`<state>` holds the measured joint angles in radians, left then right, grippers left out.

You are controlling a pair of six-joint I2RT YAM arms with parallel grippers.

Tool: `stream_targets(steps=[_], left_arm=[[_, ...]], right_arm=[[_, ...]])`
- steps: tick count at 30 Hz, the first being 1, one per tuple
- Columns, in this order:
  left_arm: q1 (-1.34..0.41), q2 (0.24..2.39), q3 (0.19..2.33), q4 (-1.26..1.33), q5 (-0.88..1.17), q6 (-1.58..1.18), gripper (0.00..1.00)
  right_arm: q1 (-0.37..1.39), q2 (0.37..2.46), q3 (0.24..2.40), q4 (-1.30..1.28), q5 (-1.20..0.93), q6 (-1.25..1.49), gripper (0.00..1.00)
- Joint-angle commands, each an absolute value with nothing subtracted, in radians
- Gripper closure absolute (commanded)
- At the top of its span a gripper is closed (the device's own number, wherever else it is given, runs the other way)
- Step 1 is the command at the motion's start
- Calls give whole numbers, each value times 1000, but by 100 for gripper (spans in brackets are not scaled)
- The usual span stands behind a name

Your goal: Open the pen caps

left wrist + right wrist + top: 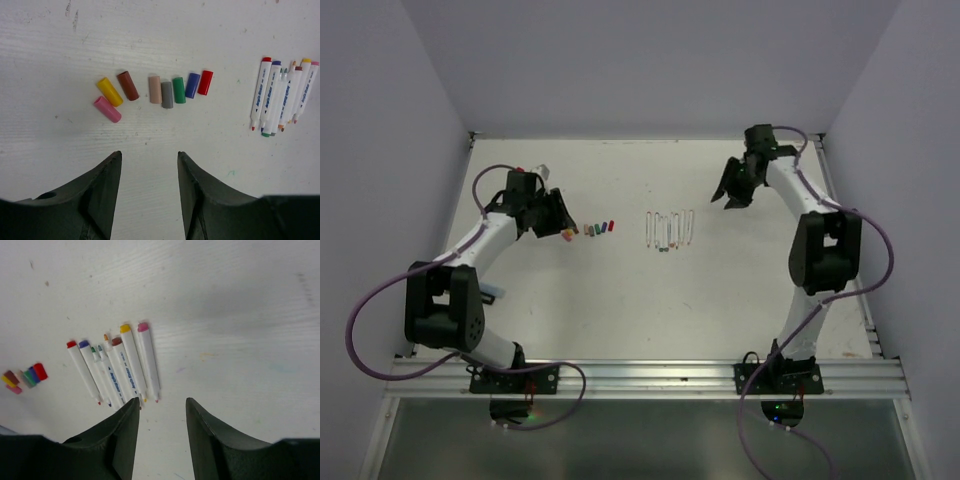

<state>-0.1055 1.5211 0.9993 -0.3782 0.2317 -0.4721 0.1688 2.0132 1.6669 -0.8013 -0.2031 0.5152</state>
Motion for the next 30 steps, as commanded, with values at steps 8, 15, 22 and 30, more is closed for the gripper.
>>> stream_targets(steps=[8,15,22,30], left_arm=[[-199,1474,999,-299,313,-459,47],[-224,1465,963,-255,353,-463,47],[-224,1459,982,-281,357,-449,46],[-224,1454,994,-302,348,-433,46]], right_arm=[[-212,1674,1373,-861,-49,686,50],[-316,1644,1269,-874,-3,638,48],[-374,1629,1178,-853,44,617,43],[-413,1631,1137,-841,75,588,41]])
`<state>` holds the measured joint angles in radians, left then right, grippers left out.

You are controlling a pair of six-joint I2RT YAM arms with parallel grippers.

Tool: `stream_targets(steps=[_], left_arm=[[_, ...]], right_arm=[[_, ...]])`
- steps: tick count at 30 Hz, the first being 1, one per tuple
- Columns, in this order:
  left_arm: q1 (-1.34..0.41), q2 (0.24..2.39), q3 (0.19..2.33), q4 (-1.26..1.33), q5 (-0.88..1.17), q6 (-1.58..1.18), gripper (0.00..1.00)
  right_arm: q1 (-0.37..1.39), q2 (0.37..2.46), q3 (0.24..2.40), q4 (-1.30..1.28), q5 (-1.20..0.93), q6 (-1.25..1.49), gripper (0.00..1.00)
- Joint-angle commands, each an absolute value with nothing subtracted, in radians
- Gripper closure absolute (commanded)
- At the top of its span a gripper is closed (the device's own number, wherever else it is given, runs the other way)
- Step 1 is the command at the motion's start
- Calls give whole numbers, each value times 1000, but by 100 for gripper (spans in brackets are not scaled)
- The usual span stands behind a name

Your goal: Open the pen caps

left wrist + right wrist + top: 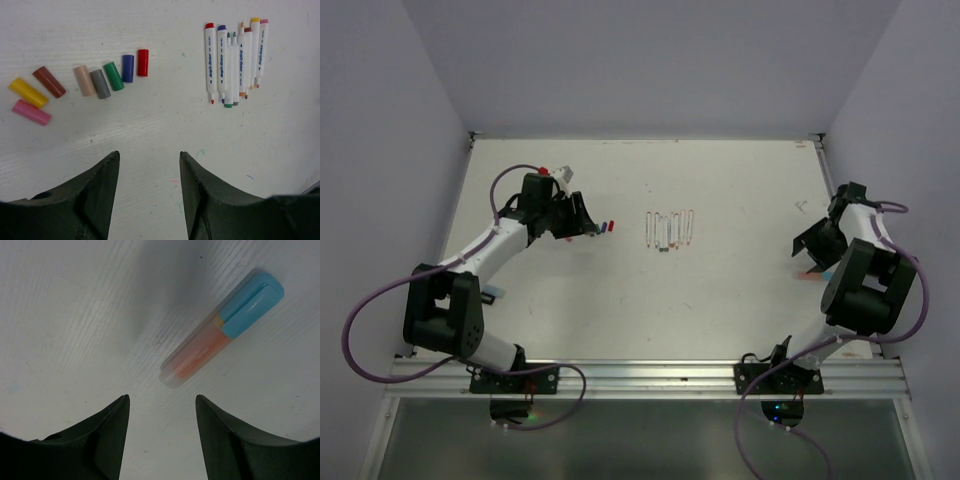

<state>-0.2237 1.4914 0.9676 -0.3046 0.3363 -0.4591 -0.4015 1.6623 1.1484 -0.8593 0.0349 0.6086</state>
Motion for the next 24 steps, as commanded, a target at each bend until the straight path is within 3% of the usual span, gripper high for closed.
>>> stream_targets(steps=[1,24], left_arm=[[-222,1454,993,-302,348,-431,46],[-224,1430,997,-350,324,-417,45]], right_arm=[[-417,1634,1137,-838,80,584,41],[-426,1744,1046,-700,101,614,46]])
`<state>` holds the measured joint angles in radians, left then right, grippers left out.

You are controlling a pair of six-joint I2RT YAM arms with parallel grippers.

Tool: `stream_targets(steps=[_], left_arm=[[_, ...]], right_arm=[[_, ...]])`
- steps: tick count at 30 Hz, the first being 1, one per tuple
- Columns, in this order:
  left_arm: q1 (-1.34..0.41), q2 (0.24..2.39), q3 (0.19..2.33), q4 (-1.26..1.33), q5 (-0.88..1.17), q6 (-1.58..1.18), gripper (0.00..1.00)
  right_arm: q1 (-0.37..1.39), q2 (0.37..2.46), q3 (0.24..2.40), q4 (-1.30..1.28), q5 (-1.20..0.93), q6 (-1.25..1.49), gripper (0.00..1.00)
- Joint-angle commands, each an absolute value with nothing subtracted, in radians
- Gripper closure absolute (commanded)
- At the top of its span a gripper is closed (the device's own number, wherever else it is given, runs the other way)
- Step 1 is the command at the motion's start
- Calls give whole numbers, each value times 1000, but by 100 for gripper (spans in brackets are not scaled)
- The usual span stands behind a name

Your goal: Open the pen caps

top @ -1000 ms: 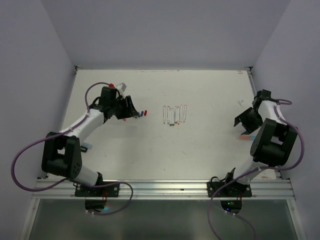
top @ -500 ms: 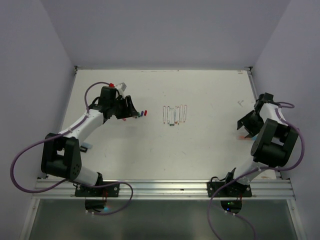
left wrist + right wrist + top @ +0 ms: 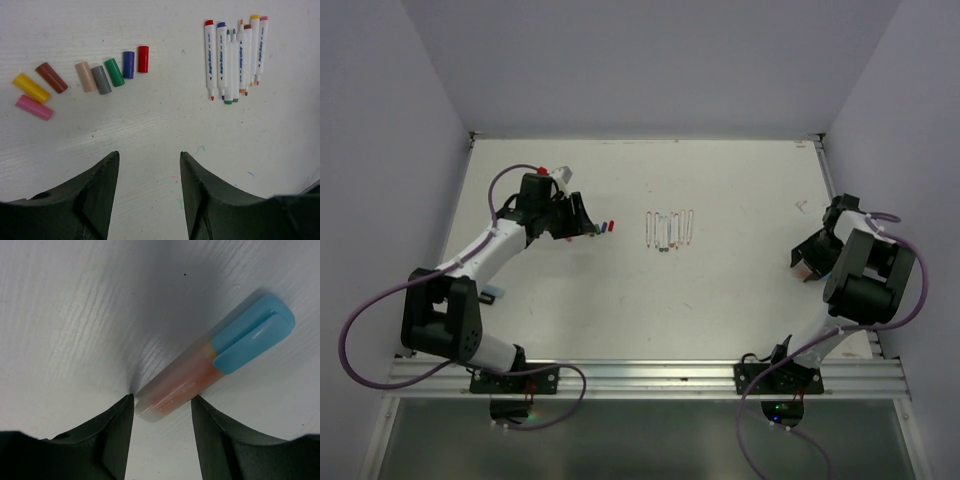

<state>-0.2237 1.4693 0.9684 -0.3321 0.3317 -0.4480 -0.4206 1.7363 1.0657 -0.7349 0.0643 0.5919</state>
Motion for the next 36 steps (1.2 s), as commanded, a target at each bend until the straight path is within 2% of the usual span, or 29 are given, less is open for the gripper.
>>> stream_targets(steps=[1,5,9,10,13,16,19,26,31,36], left_arm=[[-224,1430,996,-350,324,-417,46],[-224,1422,997,-357,319,-414,45],[-224,1417,1005,-367,324,-411,45],[-224,1416,1005,-368,324,-411,45],[-224,1405,1005,-376,328,-416,45],[-224,1399,1006,-377,333,-420,45],[-224,1397,1018,-385,339,-420,44],[-224,1440,1077,-397,409,-436,44],[-221,1489,1104,-292,668,-507,46],[-221,1549,1140,-176,804,-610,45]], right_arm=[[-426,1746,1043,-699,104,614,48],[-425,1753,1022,-684,110,612,53],[-426,1761,999,-669,100,612,65],[-425,1759,994,-661,92,614,74],[-425,1740,973,-643,84,606,89],[-420,1704,954,-637,54,594,100],[-388,1674,965,-667,34,572,100],[-119,1617,1167,-784,3,489,100],[78,1652,1279,-793,-317,381,100],[331,1628,1356,-784,-443,322,100]])
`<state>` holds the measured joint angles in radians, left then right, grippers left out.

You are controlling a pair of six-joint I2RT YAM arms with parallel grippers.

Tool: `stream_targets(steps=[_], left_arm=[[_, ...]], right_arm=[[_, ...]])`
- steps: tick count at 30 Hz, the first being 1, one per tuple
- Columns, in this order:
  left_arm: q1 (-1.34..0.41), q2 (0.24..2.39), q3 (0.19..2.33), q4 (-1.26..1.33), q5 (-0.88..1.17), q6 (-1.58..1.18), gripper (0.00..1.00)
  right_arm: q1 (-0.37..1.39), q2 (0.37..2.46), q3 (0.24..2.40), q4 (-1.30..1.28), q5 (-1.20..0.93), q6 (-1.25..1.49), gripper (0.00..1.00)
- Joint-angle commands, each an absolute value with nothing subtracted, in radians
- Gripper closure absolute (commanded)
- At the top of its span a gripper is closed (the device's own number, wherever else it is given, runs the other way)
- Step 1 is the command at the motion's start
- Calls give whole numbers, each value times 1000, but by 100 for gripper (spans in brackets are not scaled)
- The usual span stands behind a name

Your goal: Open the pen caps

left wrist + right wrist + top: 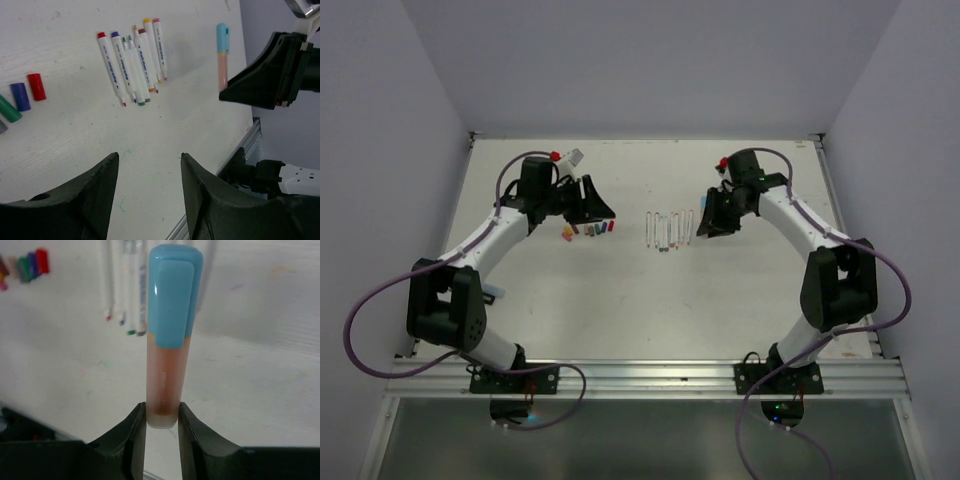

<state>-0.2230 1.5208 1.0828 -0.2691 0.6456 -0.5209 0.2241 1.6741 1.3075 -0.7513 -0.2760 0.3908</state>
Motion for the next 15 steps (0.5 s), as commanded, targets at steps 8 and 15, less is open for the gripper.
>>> stream_targets(steps=[8,15], left_arm=[[-227,1623,1164,-132,833,-736,41],[-273,1652,1180,-69,835,-821,38]], right_arm=[[498,1651,1462,-808,-494,308,100],[591,1703,1526,-808,-491,327,100]])
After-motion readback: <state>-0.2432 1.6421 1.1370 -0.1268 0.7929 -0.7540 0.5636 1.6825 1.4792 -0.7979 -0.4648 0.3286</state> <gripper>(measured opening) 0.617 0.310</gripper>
